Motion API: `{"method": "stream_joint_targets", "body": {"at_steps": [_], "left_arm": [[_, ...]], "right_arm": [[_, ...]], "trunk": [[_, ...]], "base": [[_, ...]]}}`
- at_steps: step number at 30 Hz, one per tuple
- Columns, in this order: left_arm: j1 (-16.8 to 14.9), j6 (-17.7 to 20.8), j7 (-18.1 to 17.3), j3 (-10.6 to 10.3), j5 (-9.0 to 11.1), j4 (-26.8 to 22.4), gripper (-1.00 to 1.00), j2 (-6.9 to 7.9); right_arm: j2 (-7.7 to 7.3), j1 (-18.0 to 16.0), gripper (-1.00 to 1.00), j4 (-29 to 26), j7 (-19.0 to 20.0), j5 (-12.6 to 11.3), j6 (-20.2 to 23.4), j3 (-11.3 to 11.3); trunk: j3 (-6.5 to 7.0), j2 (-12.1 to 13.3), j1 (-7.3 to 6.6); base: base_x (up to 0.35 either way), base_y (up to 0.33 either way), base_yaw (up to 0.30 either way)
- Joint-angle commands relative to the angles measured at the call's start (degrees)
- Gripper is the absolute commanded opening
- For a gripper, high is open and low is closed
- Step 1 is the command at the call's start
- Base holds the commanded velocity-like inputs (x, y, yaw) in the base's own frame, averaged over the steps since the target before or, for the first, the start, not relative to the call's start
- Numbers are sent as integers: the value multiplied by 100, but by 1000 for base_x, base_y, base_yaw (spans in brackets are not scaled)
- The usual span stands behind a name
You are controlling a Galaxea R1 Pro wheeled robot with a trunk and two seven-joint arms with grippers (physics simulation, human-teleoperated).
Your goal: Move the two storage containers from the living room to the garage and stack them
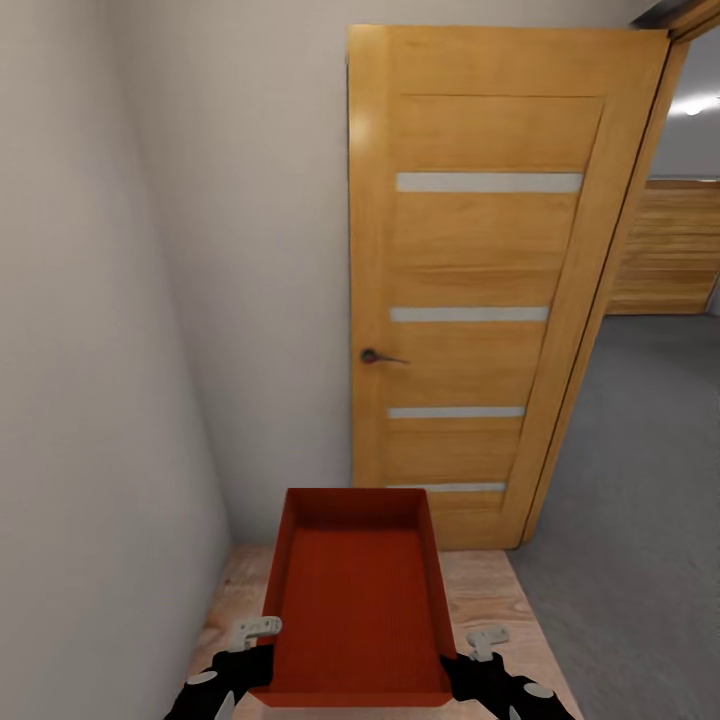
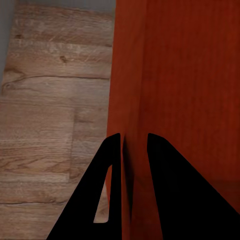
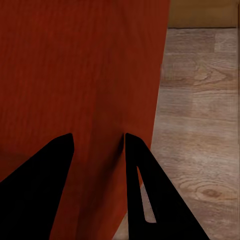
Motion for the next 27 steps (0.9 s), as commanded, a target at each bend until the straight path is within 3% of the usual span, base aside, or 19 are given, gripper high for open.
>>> {"method": "stream_joint_targets", "body": {"at_steps": [1,27], "left_arm": [[-5,36,35,58,-48,-25,-100,-110],[-5,26,34,58,-48,-21,-100,-115]], "right_arm": [[21,-2,-100,11,54,103,-6,-71],[21,-2,-100,14,54,101,-4,-71]], "trunk": [[-9,-7,4],[-6,-7,4]], "base": [[164,0,-173],[11,0,-266]]}}
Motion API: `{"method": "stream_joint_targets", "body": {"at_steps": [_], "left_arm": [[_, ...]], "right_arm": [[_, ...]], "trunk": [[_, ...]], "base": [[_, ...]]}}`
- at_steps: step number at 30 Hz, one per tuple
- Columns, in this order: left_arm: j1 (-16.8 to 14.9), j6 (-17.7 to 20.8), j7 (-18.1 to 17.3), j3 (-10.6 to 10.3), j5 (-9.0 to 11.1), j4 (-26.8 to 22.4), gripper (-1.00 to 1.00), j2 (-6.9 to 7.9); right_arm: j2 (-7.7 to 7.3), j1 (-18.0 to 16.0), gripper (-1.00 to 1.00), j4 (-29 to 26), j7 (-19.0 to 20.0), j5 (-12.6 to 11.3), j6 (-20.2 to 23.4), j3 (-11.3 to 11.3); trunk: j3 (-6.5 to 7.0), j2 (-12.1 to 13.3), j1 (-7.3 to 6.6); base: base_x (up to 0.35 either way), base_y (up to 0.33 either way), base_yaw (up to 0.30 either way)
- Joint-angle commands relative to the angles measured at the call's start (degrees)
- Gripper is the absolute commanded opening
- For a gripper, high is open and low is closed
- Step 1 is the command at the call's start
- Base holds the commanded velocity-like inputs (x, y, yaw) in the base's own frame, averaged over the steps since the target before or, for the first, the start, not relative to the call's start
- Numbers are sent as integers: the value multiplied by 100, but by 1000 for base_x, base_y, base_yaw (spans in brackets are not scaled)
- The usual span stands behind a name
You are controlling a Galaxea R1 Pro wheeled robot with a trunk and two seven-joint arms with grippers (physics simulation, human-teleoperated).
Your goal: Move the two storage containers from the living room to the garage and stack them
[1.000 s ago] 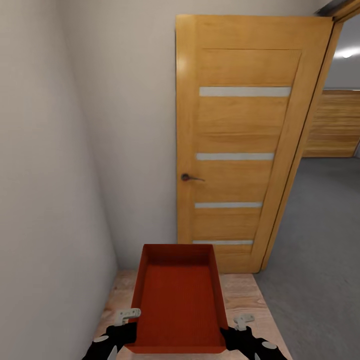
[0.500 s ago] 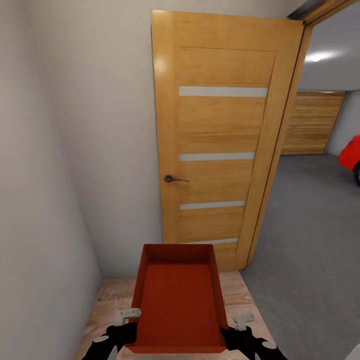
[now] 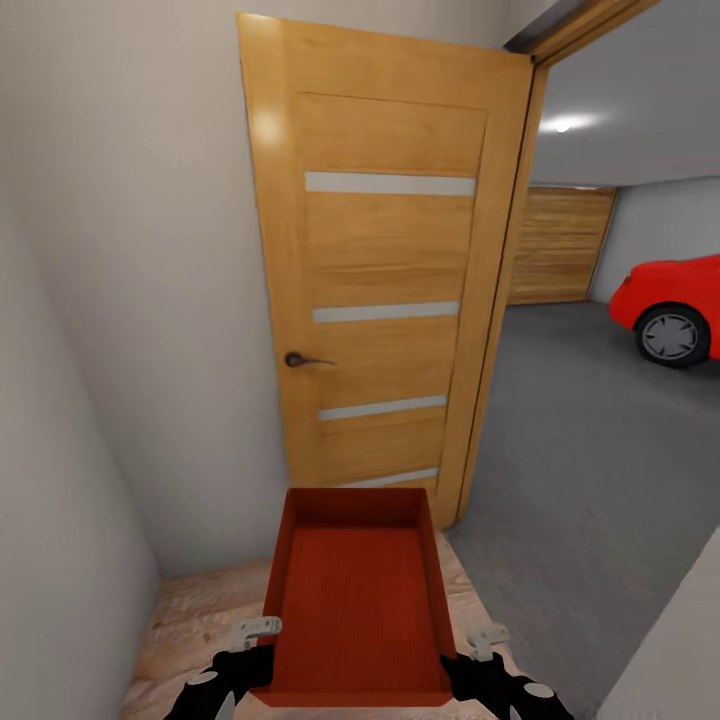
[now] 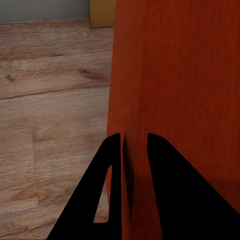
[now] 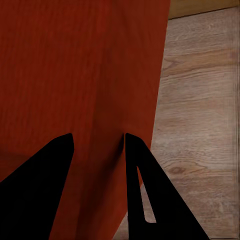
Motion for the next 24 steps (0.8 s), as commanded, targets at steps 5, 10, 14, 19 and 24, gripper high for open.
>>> {"method": "stream_joint_targets", "body": {"at_steps": [5,10,14,19,24], "left_arm": [[-4,36,34,56,-43,-30,-100,-104],[-4,44,35,56,-43,-33,-100,-102],[-4,45,34,56,-44,-34,-100,-102],[-4,45,34,56,-43,-33,-100,-102],[-4,45,34,56,-43,-32,-100,-102]], "right_arm": [[31,-2,-100,21,52,122,-7,-88],[31,-2,-100,21,52,121,-7,-88],[31,-2,-100,21,52,125,-7,-88],[31,-2,-100,21,52,121,-7,-88],[31,-2,-100,21,52,123,-7,-88]], "trunk": [[1,-7,1],[11,-7,1],[19,-7,1],[30,-7,1],[40,-7,1]], "base": [[0,0,-271],[0,76,-272],[14,245,-271],[100,259,-271],[147,244,-271]]}}
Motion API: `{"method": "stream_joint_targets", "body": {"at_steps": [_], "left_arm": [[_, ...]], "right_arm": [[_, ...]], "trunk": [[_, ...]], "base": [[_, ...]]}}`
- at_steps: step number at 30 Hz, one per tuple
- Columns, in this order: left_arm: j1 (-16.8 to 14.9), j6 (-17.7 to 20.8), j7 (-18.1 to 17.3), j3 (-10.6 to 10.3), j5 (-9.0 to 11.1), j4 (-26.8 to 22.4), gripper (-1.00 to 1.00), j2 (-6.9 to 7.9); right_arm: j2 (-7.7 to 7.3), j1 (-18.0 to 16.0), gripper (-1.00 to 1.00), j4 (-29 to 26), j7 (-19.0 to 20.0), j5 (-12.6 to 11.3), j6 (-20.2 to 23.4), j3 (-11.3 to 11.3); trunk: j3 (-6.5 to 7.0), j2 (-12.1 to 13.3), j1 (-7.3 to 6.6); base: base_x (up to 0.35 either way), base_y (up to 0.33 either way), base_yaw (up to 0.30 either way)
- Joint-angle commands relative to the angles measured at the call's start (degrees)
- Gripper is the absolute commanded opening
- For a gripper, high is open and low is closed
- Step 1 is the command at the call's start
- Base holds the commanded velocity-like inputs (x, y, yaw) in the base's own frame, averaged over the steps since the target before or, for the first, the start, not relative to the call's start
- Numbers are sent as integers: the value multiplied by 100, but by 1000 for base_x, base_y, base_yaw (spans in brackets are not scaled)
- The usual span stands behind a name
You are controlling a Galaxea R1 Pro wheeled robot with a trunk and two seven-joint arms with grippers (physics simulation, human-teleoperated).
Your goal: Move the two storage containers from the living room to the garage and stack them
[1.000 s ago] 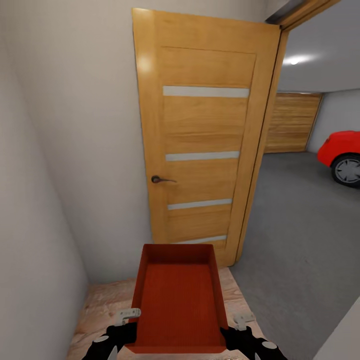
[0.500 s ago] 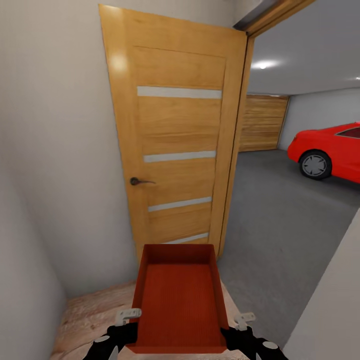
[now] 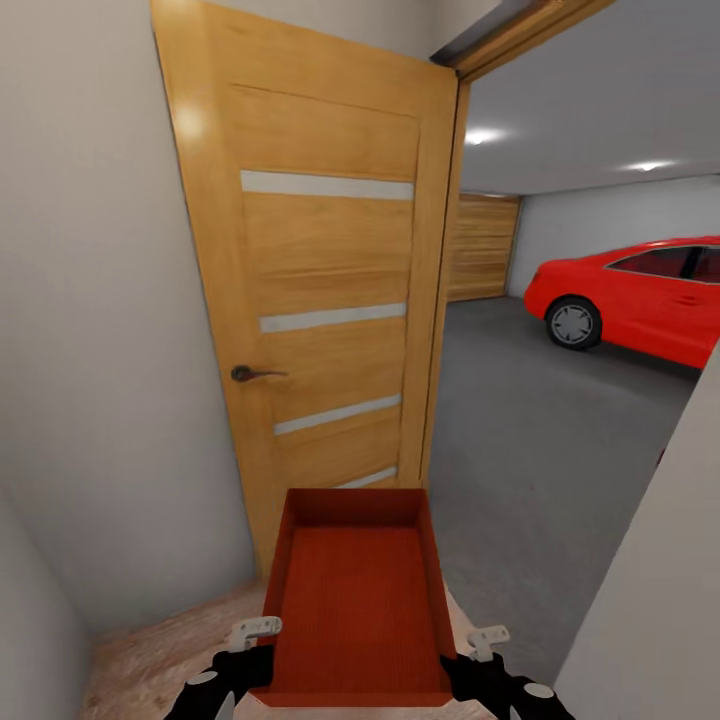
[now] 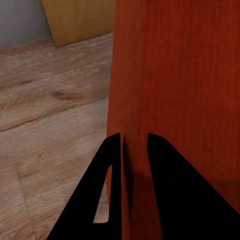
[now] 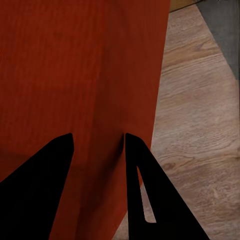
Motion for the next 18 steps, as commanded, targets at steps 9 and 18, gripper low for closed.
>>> {"method": "stream_joint_targets", "body": {"at_steps": [9,18], "left_arm": [[-4,35,34,57,-44,-28,-100,-105],[-4,35,34,57,-44,-31,-100,-105]], "right_arm": [[27,-2,-100,15,53,118,-7,-82],[27,-2,-100,15,53,120,-7,-82]], "trunk": [[10,-7,3],[29,-7,3]], "base": [[207,210,-271],[211,207,-258]]}}
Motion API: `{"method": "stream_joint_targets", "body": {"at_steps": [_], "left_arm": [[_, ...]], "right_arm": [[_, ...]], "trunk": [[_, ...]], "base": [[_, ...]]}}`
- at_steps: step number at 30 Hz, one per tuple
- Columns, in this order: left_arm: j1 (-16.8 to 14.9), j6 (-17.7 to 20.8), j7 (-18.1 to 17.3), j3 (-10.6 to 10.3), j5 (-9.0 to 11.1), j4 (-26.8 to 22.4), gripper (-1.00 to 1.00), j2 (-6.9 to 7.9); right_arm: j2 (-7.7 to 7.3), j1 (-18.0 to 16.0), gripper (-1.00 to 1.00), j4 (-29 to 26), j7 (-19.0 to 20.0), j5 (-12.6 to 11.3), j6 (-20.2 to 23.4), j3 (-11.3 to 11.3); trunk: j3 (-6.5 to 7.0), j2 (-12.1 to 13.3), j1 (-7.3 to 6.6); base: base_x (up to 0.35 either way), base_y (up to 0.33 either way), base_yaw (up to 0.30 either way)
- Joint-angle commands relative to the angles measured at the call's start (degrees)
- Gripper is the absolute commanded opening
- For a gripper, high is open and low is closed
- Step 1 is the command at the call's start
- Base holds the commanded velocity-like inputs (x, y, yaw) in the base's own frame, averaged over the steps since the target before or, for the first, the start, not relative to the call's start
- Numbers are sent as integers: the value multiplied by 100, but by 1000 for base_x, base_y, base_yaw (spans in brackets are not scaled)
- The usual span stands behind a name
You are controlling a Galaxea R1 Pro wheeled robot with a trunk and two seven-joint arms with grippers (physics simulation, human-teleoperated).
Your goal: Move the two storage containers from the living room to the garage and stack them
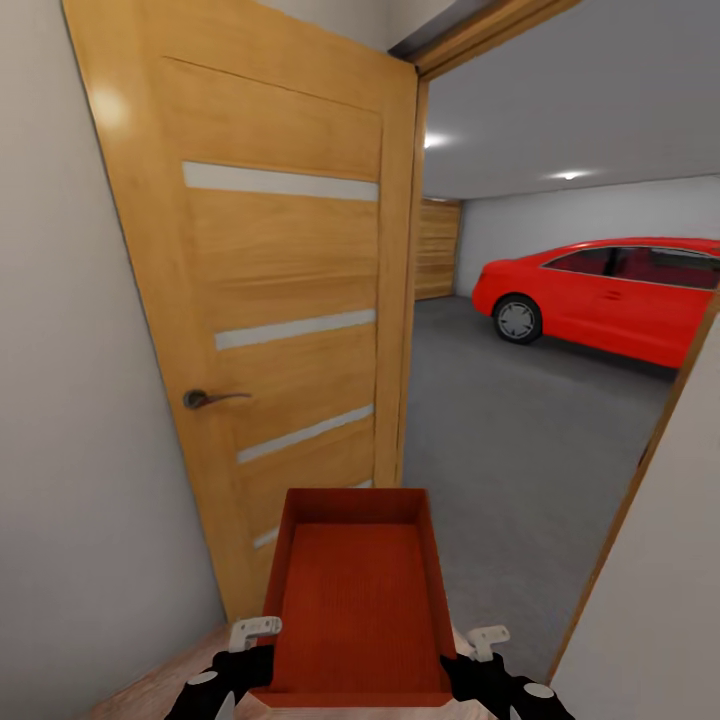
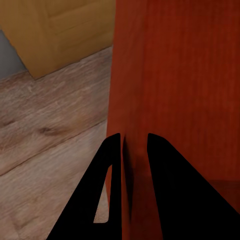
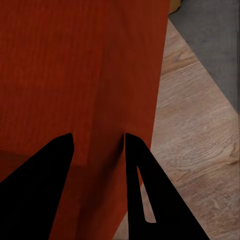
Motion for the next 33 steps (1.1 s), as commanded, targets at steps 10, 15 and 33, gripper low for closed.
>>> {"method": "stream_joint_targets", "body": {"at_steps": [10,15,33], "left_arm": [[-5,34,33,56,-42,-25,-100,-103],[-5,34,33,56,-42,-28,-100,-103],[-3,34,33,56,-42,-25,-100,-103]], "right_arm": [[29,-2,-100,16,52,124,-7,-85],[29,-2,-100,16,52,126,-7,-85],[29,-2,-100,16,52,127,-7,-85]], "trunk": [[12,-7,3],[22,-7,3],[56,-7,3]], "base": [[120,137,-220],[5,6,-205],[0,0,-196]]}}
